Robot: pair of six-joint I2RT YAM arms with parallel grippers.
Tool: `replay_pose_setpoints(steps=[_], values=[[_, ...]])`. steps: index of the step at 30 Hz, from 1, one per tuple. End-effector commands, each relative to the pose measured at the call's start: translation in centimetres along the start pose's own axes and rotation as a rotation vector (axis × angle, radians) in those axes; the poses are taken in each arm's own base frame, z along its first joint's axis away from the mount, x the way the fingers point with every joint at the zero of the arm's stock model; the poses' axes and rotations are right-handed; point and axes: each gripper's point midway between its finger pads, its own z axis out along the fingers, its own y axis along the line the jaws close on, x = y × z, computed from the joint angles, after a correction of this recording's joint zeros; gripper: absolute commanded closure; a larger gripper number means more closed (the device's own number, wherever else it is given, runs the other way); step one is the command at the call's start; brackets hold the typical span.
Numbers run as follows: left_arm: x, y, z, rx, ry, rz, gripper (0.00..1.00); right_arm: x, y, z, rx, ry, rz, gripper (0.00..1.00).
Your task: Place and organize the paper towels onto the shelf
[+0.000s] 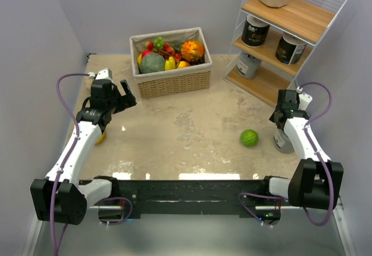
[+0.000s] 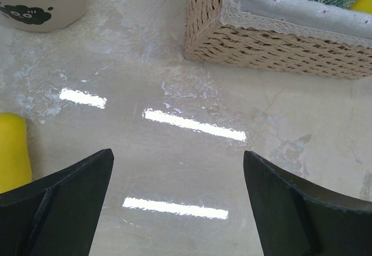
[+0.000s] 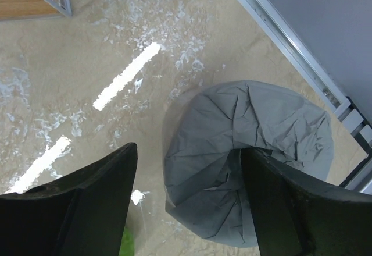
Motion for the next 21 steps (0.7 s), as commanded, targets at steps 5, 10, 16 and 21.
replay_pose_setpoints(steps=[5,10,16,21], values=[[-0.9,-0.1,-0.1,-0.005,-0.044,0.010,0.01,0.9,0.5,1.4,0.003,0.005,0.088,0.31],[-1.2,0.0,-0.3,-0.008,-0.055,0.009,0.01,0.5,1.7,1.4,-0.065,-0.001,0.050,0.42],[-1.2,-0.2,-0.4,0.005,-0.054,0.007,0.01,-1.7,3.0,-0.3,-0.200,-0.086,-0.025,0.51],[-1.4,-0.2,-0.6,0.004,-0.063,0.008,0.01,-2.9,5.0,-2.3,-0.347,-0.112,-0.056,0.55]])
